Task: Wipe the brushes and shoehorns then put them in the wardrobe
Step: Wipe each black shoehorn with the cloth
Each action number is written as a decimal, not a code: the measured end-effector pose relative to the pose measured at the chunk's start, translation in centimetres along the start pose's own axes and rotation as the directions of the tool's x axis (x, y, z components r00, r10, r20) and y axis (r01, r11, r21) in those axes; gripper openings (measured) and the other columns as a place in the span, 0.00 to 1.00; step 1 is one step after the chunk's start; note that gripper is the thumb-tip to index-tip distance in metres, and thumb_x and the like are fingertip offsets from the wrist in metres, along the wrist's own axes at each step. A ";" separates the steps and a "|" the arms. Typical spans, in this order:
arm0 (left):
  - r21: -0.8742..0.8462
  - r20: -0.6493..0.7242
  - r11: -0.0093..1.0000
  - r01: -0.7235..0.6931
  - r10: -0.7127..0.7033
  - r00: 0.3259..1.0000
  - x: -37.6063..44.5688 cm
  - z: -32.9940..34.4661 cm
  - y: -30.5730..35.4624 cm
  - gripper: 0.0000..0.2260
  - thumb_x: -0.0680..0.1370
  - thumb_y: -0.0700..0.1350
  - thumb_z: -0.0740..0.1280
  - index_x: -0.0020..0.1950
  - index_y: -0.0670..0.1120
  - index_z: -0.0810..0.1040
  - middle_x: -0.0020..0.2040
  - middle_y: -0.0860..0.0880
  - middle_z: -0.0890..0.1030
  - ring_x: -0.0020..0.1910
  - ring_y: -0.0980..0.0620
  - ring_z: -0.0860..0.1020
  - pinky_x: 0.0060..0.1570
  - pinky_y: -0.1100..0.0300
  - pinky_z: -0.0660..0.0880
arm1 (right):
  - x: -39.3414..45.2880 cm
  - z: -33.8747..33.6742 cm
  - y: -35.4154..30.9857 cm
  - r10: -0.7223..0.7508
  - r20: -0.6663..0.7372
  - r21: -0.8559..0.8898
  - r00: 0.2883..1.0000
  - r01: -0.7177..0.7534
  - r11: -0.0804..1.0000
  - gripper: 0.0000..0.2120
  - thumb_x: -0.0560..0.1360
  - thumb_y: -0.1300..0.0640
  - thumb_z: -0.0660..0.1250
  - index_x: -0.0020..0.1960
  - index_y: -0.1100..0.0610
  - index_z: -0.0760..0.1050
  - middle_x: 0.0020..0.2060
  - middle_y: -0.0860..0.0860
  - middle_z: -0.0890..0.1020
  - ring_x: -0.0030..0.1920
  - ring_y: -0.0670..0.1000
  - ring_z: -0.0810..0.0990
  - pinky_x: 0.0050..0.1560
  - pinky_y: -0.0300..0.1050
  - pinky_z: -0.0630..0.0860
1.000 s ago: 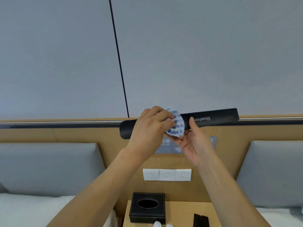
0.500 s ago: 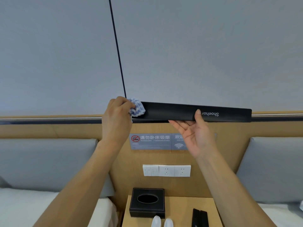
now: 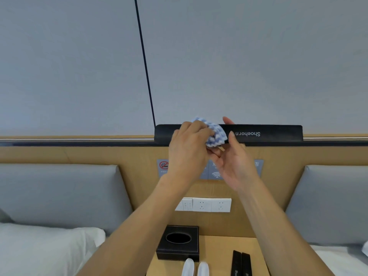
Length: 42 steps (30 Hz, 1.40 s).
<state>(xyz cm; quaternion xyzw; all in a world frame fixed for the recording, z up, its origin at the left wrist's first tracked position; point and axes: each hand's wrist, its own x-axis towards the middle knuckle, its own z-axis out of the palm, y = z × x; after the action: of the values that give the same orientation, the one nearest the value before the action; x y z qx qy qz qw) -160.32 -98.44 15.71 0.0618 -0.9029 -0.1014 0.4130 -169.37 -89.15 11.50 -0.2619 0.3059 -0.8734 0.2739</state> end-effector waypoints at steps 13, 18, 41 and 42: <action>-0.092 0.028 0.994 0.063 -0.061 0.998 -0.7 0.1 -1.7 0.12 0.76 0.35 0.66 0.57 0.41 0.83 0.55 0.46 0.79 0.56 0.47 0.74 0.50 0.52 0.74 | -1.0 -2.9 0.4 -0.178 -0.102 -0.341 0.979 0.133 0.931 0.21 0.67 0.56 0.78 0.56 0.59 0.75 0.52 0.62 0.85 0.53 0.67 0.84 0.58 0.62 0.80; -0.068 -0.043 0.990 0.121 -0.124 0.991 -1.4 0.2 -1.8 0.10 0.76 0.33 0.67 0.55 0.39 0.83 0.51 0.44 0.79 0.53 0.45 0.75 0.44 0.52 0.75 | -1.7 -1.7 1.5 -0.049 -0.268 -0.266 0.962 -0.025 0.964 0.21 0.66 0.54 0.76 0.54 0.62 0.75 0.51 0.63 0.85 0.49 0.65 0.86 0.48 0.55 0.84; -0.085 -0.005 0.996 0.019 -0.019 1.000 -1.3 -0.1 -0.6 0.15 0.75 0.33 0.67 0.61 0.40 0.81 0.58 0.45 0.79 0.57 0.44 0.74 0.56 0.58 0.72 | -1.6 -0.1 2.5 0.109 -0.141 0.045 0.984 -0.103 0.994 0.14 0.78 0.57 0.63 0.60 0.60 0.81 0.60 0.59 0.83 0.61 0.55 0.82 0.63 0.49 0.77; -0.081 0.009 0.997 -0.003 0.003 1.000 -1.3 -0.1 -0.7 0.15 0.74 0.32 0.67 0.60 0.39 0.82 0.58 0.44 0.79 0.57 0.44 0.74 0.54 0.58 0.73 | -1.5 -0.3 2.4 0.100 -0.143 0.044 0.985 -0.095 0.995 0.15 0.78 0.57 0.64 0.61 0.61 0.80 0.59 0.59 0.82 0.60 0.55 0.81 0.63 0.49 0.77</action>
<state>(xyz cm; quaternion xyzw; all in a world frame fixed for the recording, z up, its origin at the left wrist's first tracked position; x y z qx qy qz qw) -159.36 -98.84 14.63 0.0432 -0.9000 -0.1374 0.4114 -167.72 -89.63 9.27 -0.1774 0.3214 -0.8811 0.2983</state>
